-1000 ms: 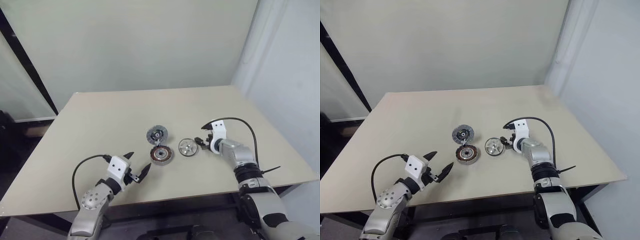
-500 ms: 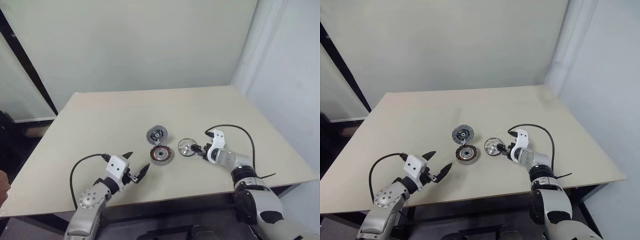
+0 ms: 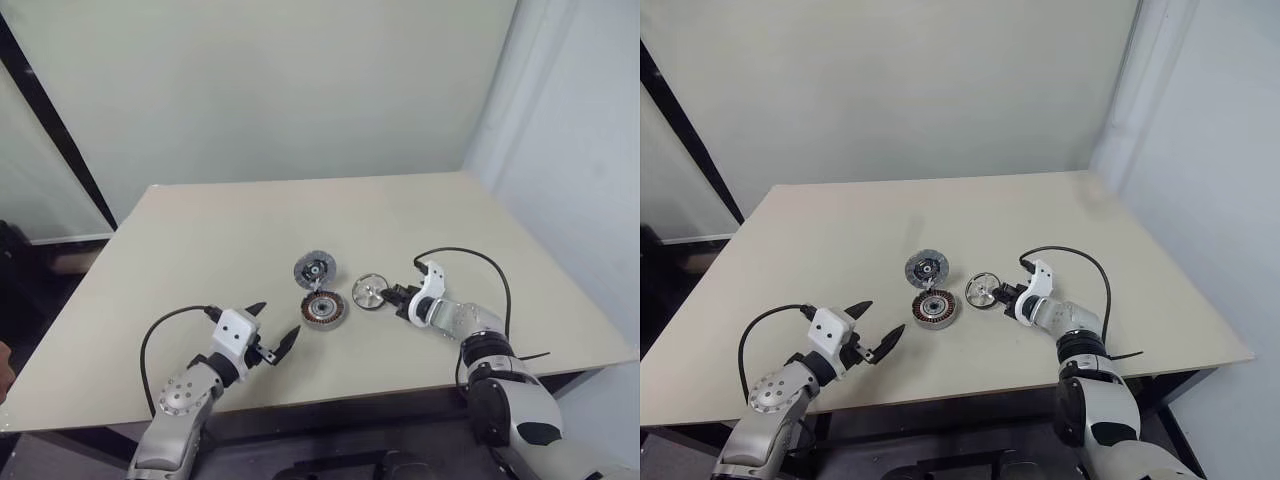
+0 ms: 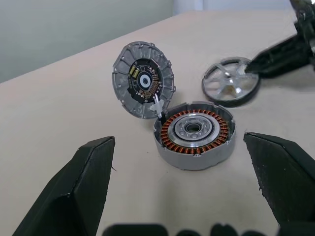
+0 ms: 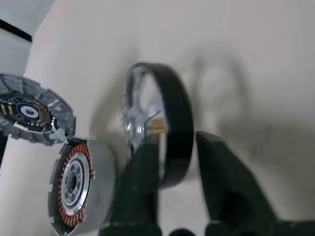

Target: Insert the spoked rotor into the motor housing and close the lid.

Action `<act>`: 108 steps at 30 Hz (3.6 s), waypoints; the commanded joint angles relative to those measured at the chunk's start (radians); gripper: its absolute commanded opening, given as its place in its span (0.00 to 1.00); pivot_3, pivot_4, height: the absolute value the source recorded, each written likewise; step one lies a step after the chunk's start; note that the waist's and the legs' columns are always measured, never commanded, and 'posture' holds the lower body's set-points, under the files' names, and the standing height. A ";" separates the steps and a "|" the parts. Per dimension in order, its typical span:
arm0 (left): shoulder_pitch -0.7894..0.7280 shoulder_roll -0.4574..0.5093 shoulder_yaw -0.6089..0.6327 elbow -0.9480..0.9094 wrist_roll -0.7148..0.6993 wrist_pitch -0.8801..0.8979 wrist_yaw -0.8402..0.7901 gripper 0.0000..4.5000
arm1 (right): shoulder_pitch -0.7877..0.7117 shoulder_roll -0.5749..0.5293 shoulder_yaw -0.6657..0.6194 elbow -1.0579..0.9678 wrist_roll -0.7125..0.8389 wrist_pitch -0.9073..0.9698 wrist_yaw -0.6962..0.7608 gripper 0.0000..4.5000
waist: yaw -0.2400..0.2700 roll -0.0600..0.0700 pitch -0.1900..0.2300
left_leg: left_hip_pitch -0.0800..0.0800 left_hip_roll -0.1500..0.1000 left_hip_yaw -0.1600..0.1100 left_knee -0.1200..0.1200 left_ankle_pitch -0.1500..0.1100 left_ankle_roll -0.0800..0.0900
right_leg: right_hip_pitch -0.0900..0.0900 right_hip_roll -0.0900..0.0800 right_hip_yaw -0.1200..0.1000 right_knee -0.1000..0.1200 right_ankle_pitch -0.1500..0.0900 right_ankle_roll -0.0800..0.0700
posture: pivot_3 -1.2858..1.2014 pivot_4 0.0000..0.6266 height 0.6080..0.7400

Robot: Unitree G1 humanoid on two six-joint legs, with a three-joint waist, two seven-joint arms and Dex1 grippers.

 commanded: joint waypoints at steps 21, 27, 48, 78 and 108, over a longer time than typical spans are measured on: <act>-0.037 -0.006 -0.009 -0.011 -0.003 -0.009 -0.006 1.00 | 0.092 0.126 0.038 -0.490 0.225 0.391 -0.051 0.07 | 0.001 0.000 0.000 | -0.001 0.001 -0.001 -0.001 0.000 0.000 | -0.001 0.001 0.000 0.000 0.000 0.000 | 0.52 0.00 1.00; -0.035 -0.009 -0.010 -0.010 -0.003 -0.011 -0.004 1.00 | 0.105 0.168 0.069 -0.490 0.201 0.377 -0.078 0.07 | 0.001 0.000 0.000 | -0.001 0.001 -0.001 -0.001 0.000 0.000 | -0.001 0.001 0.000 0.000 0.000 0.000 | 0.52 0.00 1.00; -0.011 -0.007 0.007 -0.029 -0.001 -0.018 0.008 1.00 | 0.033 0.192 0.113 -0.270 0.136 0.213 -0.093 0.07 | 0.001 0.000 0.000 | -0.001 0.001 -0.001 -0.001 0.000 0.000 | -0.001 0.001 0.000 -0.001 0.000 0.000 | 0.52 0.00 1.00; -0.020 -0.011 0.004 -0.023 0.001 -0.029 0.012 1.00 | -0.031 0.212 -0.007 -0.158 0.210 0.222 -0.166 0.07 | 0.001 0.000 0.000 | -0.001 0.001 -0.001 -0.001 0.000 0.000 | -0.001 0.002 0.002 -0.001 0.000 0.000 | 0.52 0.00 1.00; -0.013 -0.007 0.001 -0.024 0.011 -0.030 0.010 1.00 | -0.042 0.203 0.017 -0.170 0.223 0.255 -0.138 0.07 | 0.000 0.000 0.000 | -0.001 0.001 -0.001 -0.001 0.000 0.000 | -0.001 0.002 0.003 -0.002 0.000 0.000 | 0.52 0.00 1.00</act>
